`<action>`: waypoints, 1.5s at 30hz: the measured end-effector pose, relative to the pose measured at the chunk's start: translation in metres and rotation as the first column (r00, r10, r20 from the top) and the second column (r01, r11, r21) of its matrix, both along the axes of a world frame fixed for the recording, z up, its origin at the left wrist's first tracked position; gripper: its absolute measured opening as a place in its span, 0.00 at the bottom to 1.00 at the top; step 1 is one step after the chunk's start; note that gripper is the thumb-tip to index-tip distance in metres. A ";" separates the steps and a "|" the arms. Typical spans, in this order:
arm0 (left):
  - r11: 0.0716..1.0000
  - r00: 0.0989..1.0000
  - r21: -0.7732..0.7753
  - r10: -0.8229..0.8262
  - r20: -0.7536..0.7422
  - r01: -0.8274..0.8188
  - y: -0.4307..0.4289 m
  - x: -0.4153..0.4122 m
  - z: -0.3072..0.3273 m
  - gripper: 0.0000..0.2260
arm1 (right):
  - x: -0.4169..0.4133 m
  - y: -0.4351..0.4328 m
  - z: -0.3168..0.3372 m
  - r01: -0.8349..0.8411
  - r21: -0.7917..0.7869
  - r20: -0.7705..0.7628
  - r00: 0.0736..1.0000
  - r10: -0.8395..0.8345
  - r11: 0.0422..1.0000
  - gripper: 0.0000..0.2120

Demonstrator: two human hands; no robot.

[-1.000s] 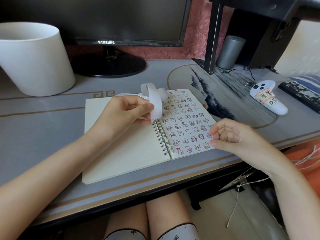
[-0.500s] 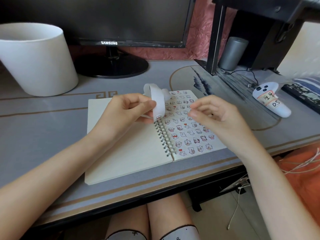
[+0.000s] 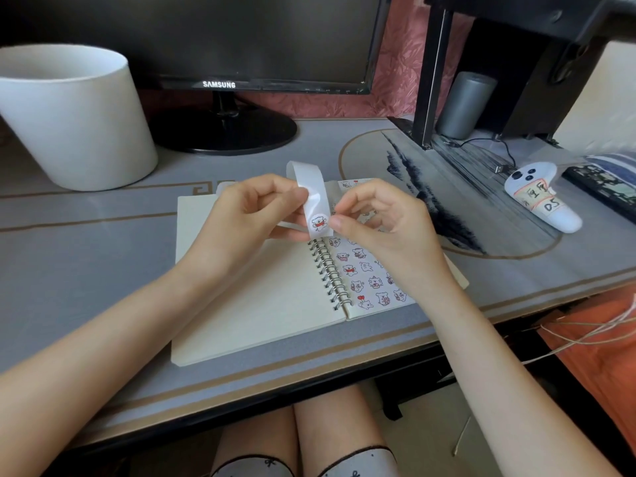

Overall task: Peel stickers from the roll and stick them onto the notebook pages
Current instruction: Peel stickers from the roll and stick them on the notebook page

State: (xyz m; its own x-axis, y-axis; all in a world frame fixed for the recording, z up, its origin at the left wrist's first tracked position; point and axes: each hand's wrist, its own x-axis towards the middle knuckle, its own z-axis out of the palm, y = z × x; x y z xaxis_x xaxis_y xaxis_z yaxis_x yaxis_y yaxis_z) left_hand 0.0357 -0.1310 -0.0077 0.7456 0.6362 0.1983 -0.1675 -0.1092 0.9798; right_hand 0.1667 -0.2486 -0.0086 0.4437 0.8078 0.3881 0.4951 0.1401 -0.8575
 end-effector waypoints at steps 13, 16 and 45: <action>1.000 1.000 -0.013 0.009 -0.011 -0.010 0.000 0.000 0.000 0.06 | -0.002 0.004 -0.006 0.029 0.063 0.112 0.993 -0.036 0.998 0.04; 1.000 1.000 -0.008 0.008 -0.010 -0.008 0.001 0.000 0.000 0.06 | -0.003 0.005 -0.006 0.029 0.064 0.082 0.996 -0.035 0.998 0.04; 0.998 0.993 0.037 -0.050 -0.109 0.055 0.002 0.002 -0.004 0.08 | -0.006 0.006 -0.009 0.068 0.126 0.013 0.997 -0.070 0.990 0.06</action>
